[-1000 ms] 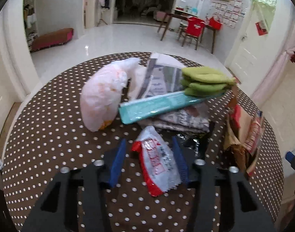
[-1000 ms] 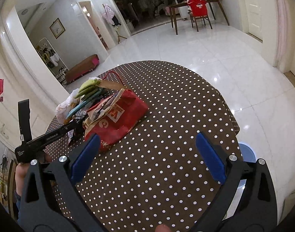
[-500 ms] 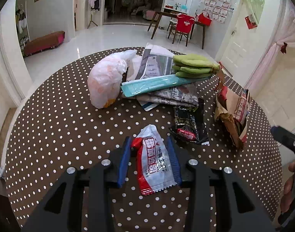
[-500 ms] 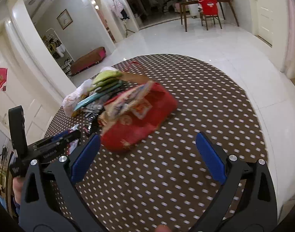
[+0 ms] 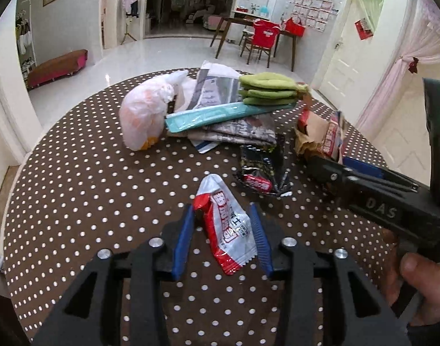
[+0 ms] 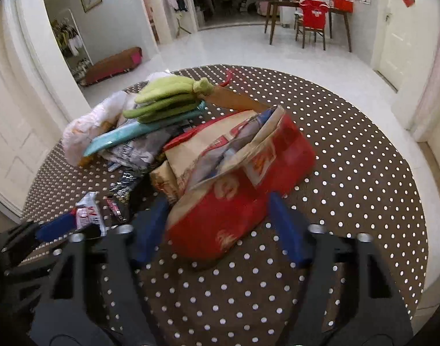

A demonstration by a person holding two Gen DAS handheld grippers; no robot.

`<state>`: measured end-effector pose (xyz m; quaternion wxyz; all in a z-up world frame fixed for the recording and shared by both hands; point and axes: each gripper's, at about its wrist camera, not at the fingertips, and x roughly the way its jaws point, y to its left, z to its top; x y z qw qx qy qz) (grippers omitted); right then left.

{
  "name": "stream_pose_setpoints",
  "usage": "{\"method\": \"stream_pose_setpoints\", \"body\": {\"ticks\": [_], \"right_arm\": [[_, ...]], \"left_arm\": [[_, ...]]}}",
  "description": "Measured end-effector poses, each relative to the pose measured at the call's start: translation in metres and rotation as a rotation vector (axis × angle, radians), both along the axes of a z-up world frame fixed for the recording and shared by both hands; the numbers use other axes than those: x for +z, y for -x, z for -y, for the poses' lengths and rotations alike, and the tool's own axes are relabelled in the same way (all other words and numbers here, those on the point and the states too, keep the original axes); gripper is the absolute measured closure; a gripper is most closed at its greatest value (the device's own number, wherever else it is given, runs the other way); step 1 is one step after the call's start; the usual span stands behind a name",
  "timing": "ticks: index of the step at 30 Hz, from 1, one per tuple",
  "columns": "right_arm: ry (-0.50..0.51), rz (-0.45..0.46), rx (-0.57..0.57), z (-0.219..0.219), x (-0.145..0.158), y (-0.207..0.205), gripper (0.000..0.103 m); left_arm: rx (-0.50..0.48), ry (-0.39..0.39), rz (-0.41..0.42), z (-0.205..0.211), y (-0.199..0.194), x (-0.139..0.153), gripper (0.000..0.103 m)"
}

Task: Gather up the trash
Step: 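Grasp the red paper bag with the right gripper while the left holds the wrapper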

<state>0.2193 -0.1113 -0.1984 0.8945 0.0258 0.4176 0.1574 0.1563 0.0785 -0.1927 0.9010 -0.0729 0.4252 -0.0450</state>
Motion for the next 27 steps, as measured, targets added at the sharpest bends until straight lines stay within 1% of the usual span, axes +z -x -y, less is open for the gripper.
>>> {"method": "stream_pose_setpoints", "body": {"ticks": [1, 3, 7, 11, 15, 17, 23, 24, 25, 27], "right_arm": [[-0.001, 0.005, 0.005, 0.002, 0.002, 0.002, 0.061], [0.001, 0.014, 0.014, 0.009, 0.006, 0.007, 0.067], [-0.048, 0.011, 0.028, 0.03, 0.01, 0.019, 0.072], [-0.084, 0.01, 0.034, 0.05, 0.013, 0.034, 0.073], [-0.105, 0.018, 0.045, 0.064, 0.019, 0.046, 0.074], [-0.119, 0.028, 0.049, 0.07, 0.023, 0.053, 0.075], [-0.146, 0.04, 0.051, 0.083, 0.029, 0.063, 0.075], [-0.144, 0.038, 0.044, 0.085, 0.027, 0.063, 0.069], [-0.141, 0.031, 0.04, 0.088, 0.027, 0.062, 0.05], [-0.104, 0.012, 0.046, 0.082, 0.022, 0.062, 0.027]], "left_arm": [[-0.007, 0.011, -0.003, 0.0, -0.001, 0.0, 0.084], [-0.011, 0.031, -0.003, -0.001, 0.001, 0.0, 0.086], [-0.021, 0.046, 0.003, 0.001, 0.011, 0.001, 0.088], [-0.034, 0.045, 0.005, 0.007, 0.023, 0.002, 0.088], [-0.062, 0.069, 0.01, 0.015, 0.034, 0.006, 0.088], [-0.075, 0.086, 0.017, 0.019, 0.039, 0.01, 0.089], [-0.117, 0.093, 0.043, 0.038, 0.051, 0.022, 0.089], [-0.122, 0.092, 0.044, 0.042, 0.051, 0.022, 0.089], [-0.126, 0.09, 0.045, 0.045, 0.051, 0.023, 0.089], [-0.132, 0.091, 0.043, 0.05, 0.05, 0.023, 0.089]]}}
